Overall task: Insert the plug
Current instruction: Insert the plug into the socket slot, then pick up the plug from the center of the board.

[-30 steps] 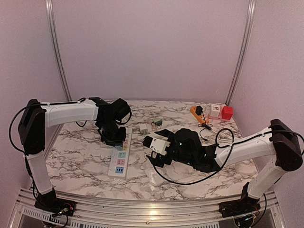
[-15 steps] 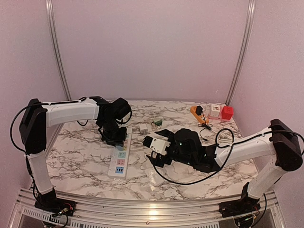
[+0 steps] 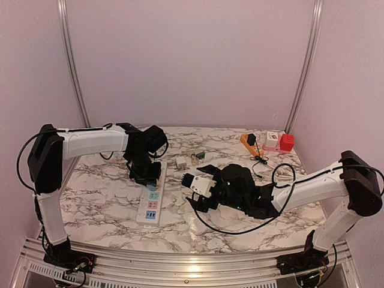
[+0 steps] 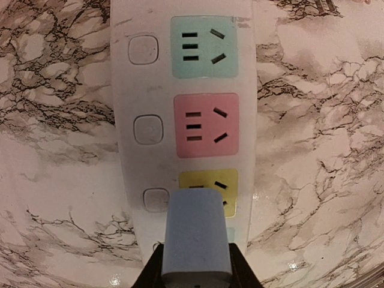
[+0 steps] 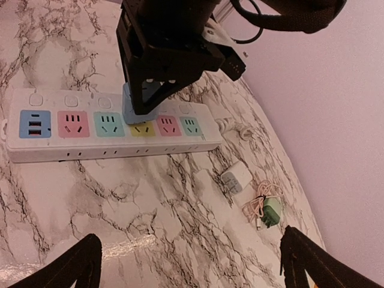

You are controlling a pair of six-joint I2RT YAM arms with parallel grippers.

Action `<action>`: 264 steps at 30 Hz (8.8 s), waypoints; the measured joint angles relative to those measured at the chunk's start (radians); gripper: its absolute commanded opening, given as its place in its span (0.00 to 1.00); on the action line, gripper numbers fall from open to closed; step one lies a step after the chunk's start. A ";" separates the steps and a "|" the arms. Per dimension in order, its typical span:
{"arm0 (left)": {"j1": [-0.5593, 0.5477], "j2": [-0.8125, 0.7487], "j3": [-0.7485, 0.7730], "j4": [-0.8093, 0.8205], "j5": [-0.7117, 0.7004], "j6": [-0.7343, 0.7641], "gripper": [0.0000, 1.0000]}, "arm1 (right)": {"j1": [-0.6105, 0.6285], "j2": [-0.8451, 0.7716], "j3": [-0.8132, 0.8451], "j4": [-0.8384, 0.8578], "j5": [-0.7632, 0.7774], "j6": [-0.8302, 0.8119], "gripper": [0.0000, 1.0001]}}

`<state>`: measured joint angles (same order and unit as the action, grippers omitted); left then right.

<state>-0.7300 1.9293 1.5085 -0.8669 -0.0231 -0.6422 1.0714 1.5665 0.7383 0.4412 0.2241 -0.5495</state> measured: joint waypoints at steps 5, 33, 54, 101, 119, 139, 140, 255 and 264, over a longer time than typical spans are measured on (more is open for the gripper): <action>0.000 0.008 0.003 0.000 -0.003 0.007 0.00 | 0.000 0.000 -0.001 0.000 0.002 0.000 0.99; 0.034 0.222 0.308 -0.290 0.046 0.121 0.00 | 0.013 0.003 -0.004 0.016 0.003 0.011 0.98; 0.055 0.283 0.364 -0.333 0.079 0.067 0.00 | 0.016 0.002 -0.039 0.023 0.025 0.011 0.99; 0.083 0.260 0.340 -0.341 -0.005 0.022 0.33 | 0.016 0.002 -0.055 0.046 0.029 0.011 0.99; 0.090 0.230 0.340 -0.348 -0.012 0.017 0.45 | 0.016 0.002 -0.055 0.046 0.029 0.011 0.99; 0.090 0.031 0.426 -0.345 -0.026 0.017 0.81 | -0.078 -0.093 0.035 -0.053 -0.019 0.188 0.99; 0.090 0.017 0.425 -0.340 -0.028 0.019 0.85 | -0.090 -0.092 0.066 -0.074 -0.023 0.209 0.98; 0.090 -0.438 -0.283 0.302 0.008 0.017 0.99 | -0.298 0.845 1.013 -0.498 -0.124 0.692 0.20; 0.090 -0.430 -0.282 0.313 0.074 0.021 0.99 | -0.298 0.636 0.648 -0.308 -0.164 0.587 0.17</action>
<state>-0.6403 1.4990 1.2263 -0.5541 0.0513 -0.6216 0.7738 2.2028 1.3861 0.1333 0.0605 0.0376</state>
